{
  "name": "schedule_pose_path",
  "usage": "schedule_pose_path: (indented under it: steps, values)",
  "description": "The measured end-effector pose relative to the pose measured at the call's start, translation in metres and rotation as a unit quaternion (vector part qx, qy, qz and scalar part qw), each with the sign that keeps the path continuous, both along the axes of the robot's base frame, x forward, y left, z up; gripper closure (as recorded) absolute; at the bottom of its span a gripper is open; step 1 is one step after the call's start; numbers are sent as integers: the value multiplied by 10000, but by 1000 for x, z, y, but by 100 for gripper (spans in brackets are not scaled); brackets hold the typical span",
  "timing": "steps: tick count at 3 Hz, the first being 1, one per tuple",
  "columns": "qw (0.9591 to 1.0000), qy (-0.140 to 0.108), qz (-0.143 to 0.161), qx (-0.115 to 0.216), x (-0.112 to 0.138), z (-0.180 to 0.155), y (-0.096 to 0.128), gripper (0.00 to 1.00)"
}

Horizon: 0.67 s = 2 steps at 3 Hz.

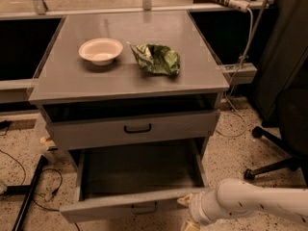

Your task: Close middle drawer

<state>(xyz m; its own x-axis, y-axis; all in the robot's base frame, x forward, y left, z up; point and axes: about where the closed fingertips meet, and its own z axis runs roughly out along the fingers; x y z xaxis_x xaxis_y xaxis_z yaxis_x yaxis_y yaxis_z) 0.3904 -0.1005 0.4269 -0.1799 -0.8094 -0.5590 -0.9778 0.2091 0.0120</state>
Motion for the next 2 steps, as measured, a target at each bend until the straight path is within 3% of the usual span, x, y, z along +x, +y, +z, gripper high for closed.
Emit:
schedule_pose_path:
  steps: [2]
  values:
    - [9988, -431, 198, 151, 84, 2, 10, 43]
